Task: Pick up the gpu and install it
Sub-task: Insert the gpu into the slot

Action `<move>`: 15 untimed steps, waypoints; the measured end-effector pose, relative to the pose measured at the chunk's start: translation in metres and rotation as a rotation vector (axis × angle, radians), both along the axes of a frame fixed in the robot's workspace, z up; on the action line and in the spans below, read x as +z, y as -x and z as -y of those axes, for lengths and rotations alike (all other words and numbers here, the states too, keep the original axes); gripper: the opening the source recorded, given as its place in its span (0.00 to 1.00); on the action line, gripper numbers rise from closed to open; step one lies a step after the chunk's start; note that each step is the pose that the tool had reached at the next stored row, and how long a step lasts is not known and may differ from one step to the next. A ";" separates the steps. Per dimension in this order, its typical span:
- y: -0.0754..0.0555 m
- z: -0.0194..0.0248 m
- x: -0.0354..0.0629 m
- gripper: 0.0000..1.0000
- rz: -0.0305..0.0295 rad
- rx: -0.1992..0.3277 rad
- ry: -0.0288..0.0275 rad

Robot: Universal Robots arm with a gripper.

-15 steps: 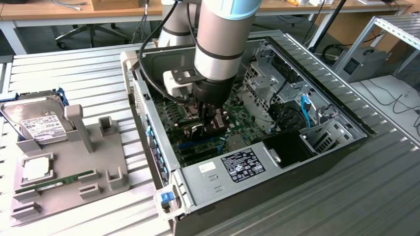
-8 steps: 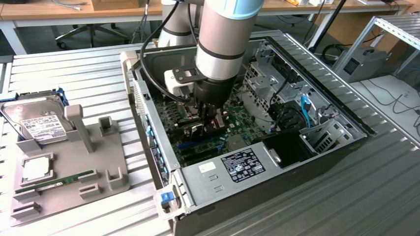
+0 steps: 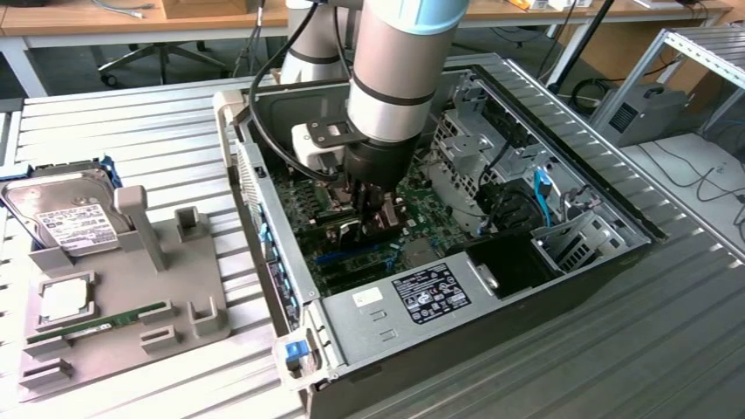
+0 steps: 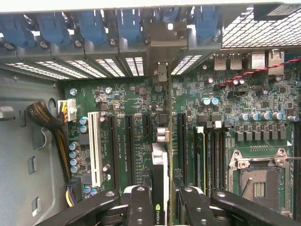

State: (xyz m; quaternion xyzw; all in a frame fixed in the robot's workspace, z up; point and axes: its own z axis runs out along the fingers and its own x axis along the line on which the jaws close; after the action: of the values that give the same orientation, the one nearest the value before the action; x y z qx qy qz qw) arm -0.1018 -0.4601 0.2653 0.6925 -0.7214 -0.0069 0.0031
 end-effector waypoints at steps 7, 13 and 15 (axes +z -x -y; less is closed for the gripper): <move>-0.002 0.0000 0.0000 0.27 -0.0040 0.000 0.0000; -0.002 -0.0001 0.0000 0.27 -0.0042 0.000 -0.0008; -0.002 -0.0001 0.0000 0.27 -0.0041 0.000 -0.0008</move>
State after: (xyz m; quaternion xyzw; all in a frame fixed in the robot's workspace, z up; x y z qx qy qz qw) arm -0.1000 -0.4600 0.2652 0.6925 -0.7214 -0.0086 0.0043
